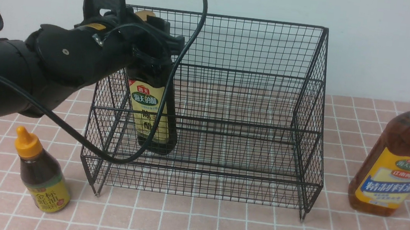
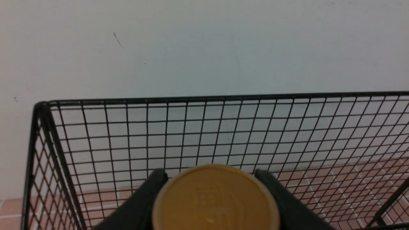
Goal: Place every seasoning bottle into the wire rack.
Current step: Use the left arm to put the condiment bottle back on the shelf
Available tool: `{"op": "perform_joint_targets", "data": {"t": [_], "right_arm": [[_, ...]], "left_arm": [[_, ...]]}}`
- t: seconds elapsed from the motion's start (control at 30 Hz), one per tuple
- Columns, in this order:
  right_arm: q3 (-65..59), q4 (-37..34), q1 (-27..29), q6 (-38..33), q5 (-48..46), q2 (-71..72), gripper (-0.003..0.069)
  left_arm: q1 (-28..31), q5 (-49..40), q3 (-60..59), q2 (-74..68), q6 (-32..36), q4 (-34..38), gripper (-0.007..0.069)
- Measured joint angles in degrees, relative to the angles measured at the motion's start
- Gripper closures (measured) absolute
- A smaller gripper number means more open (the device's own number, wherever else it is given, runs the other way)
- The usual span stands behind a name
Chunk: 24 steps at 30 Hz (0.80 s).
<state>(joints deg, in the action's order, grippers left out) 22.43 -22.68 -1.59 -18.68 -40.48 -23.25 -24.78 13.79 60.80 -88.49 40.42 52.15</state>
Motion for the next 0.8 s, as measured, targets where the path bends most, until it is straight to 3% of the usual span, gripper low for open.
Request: {"op": "perform_joint_targets", "data": {"t": [0.4, 0.8], "right_arm": [[0.0, 0.1, 0.0, 0.0, -0.1, 0.0, 0.0669], [0.0, 0.1, 0.0, 0.0, -0.1, 0.0, 0.0669]], "left_arm": [[0.0, 0.5, 0.5, -1.2, 3.0, 1.6, 0.0319], [0.0, 2.0, 1.0, -0.1, 14.8, 12.3, 0.0160]]}}
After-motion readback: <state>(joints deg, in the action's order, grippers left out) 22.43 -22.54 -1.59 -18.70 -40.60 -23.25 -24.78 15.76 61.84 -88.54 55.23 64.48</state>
